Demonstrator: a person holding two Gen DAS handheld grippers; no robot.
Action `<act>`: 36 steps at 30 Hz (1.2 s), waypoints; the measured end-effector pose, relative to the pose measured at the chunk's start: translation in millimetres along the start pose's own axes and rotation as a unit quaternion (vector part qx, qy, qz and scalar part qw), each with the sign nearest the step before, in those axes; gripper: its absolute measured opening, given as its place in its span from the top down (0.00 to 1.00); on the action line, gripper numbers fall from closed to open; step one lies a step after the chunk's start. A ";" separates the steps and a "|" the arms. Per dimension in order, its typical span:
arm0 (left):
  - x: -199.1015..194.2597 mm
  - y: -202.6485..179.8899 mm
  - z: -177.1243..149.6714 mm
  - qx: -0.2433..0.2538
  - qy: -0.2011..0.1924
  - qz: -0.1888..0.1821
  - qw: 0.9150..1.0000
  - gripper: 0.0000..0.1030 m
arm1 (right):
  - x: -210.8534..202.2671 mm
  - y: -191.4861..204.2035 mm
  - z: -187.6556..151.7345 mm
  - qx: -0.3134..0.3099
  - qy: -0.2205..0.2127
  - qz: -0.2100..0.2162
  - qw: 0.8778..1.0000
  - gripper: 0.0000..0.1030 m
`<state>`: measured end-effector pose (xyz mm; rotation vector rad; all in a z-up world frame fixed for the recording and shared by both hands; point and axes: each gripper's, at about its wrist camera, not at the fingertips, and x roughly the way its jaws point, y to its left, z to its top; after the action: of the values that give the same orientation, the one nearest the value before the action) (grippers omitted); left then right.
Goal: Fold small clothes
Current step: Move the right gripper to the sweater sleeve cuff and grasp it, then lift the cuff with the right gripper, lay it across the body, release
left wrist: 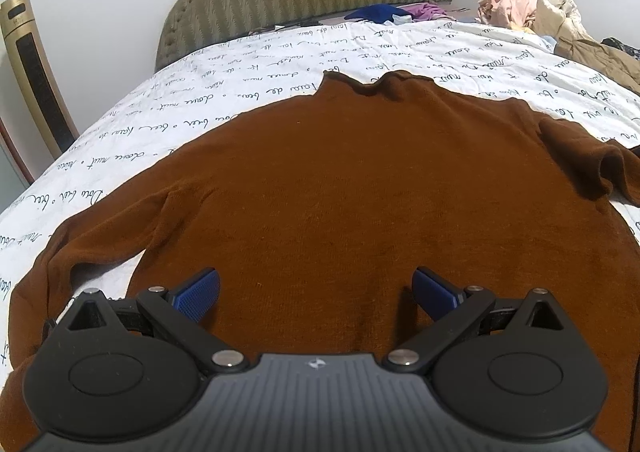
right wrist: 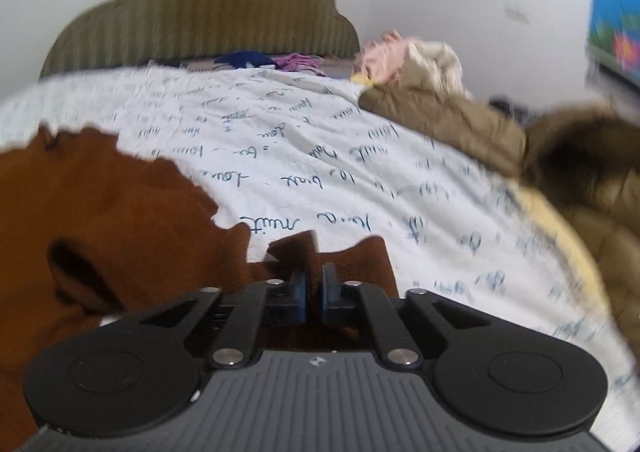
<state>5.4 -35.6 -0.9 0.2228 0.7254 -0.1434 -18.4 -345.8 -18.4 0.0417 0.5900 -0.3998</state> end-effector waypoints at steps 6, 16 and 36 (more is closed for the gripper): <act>-0.7 1.6 -0.5 0.002 -0.002 0.002 1.000 0.00 | -19.5 -36.7 -3.4 0.065 -0.038 -0.040 0.996 0.94; -1.8 15.4 1.0 -0.013 -0.004 0.009 1.000 0.00 | -53.0 -153.6 -24.3 0.209 -0.075 -0.194 0.956 0.94; 2.1 21.6 -0.3 -0.015 0.001 0.015 1.000 0.00 | -46.1 -214.5 -76.2 0.422 -0.090 -0.139 0.891 0.91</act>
<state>11.2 -14.7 0.7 0.2054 0.7256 -0.1045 -175.1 -515.8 -40.5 0.7567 0.1983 -0.9097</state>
